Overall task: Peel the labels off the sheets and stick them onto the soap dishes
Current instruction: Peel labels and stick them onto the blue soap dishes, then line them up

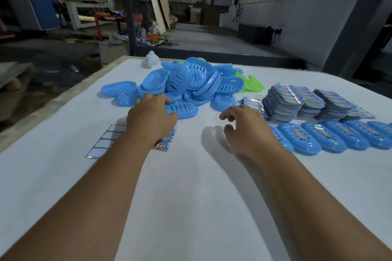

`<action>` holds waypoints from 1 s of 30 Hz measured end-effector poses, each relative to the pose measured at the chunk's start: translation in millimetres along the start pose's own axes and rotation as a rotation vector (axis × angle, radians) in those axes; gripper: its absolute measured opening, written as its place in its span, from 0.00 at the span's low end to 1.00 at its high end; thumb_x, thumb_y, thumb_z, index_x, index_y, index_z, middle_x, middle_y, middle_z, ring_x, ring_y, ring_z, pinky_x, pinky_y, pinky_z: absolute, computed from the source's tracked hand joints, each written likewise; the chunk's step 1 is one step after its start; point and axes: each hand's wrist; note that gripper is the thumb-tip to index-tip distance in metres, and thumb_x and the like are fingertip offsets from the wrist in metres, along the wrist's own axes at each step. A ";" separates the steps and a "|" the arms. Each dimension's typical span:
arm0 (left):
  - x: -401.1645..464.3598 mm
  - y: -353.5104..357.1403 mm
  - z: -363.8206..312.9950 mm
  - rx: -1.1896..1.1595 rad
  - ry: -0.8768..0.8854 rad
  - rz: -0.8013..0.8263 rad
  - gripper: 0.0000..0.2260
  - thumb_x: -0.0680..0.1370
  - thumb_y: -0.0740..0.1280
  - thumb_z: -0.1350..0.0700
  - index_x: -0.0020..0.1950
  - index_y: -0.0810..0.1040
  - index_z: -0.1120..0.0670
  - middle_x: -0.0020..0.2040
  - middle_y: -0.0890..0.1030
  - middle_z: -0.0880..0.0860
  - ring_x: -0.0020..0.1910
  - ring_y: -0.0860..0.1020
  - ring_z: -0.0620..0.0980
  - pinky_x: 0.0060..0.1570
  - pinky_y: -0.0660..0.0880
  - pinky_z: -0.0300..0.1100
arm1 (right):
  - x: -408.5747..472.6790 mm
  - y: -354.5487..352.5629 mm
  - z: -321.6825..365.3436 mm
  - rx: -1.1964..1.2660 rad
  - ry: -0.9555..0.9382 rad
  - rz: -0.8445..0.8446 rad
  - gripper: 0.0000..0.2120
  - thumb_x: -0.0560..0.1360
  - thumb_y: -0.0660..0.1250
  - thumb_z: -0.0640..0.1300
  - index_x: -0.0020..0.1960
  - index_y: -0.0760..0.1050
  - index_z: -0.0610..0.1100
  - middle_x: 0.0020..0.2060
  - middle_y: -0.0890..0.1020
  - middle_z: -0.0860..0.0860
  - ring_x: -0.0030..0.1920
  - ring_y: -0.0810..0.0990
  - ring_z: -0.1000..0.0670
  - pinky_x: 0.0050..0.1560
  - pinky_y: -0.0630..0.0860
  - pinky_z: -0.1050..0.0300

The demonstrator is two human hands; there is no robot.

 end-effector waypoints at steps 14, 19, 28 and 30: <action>3.6 8.6 -2.8 -0.094 0.015 0.041 0.17 0.71 0.72 0.39 0.52 0.71 0.45 0.43 0.70 0.44 0.52 0.71 0.52 0.48 0.67 0.46 | 7.5 6.7 -1.9 0.083 -0.036 -0.035 0.12 0.78 0.67 0.46 0.61 0.80 0.51 0.50 0.77 0.54 0.54 0.75 0.48 0.52 0.66 0.58; 4.5 7.0 -3.4 -0.122 0.021 0.011 0.18 0.70 0.73 0.37 0.49 0.71 0.45 0.44 0.72 0.44 0.53 0.73 0.53 0.49 0.67 0.46 | 9.7 7.9 -1.0 0.110 -0.046 -0.045 0.11 0.78 0.68 0.47 0.60 0.80 0.52 0.50 0.76 0.55 0.49 0.73 0.52 0.50 0.65 0.59; -7.8 -10.4 -21.7 -0.287 0.211 0.194 0.26 0.63 0.76 0.34 0.54 0.71 0.42 0.54 0.76 0.43 0.57 0.73 0.47 0.56 0.74 0.48 | 7.5 3.3 1.8 0.364 -0.068 -0.061 0.22 0.76 0.72 0.56 0.68 0.76 0.53 0.61 0.79 0.57 0.56 0.76 0.60 0.55 0.70 0.61; -10.7 -10.1 -23.0 -0.304 0.254 0.253 0.25 0.62 0.75 0.33 0.51 0.72 0.40 0.54 0.76 0.42 0.56 0.72 0.45 0.54 0.73 0.46 | 5.7 1.7 3.0 0.377 -0.091 0.038 0.23 0.77 0.68 0.60 0.71 0.73 0.56 0.67 0.76 0.58 0.66 0.74 0.57 0.64 0.70 0.57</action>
Point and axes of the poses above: each hand's wrist, its own x-axis towards the middle knuckle, its own y-axis out of the palm, z = x × y
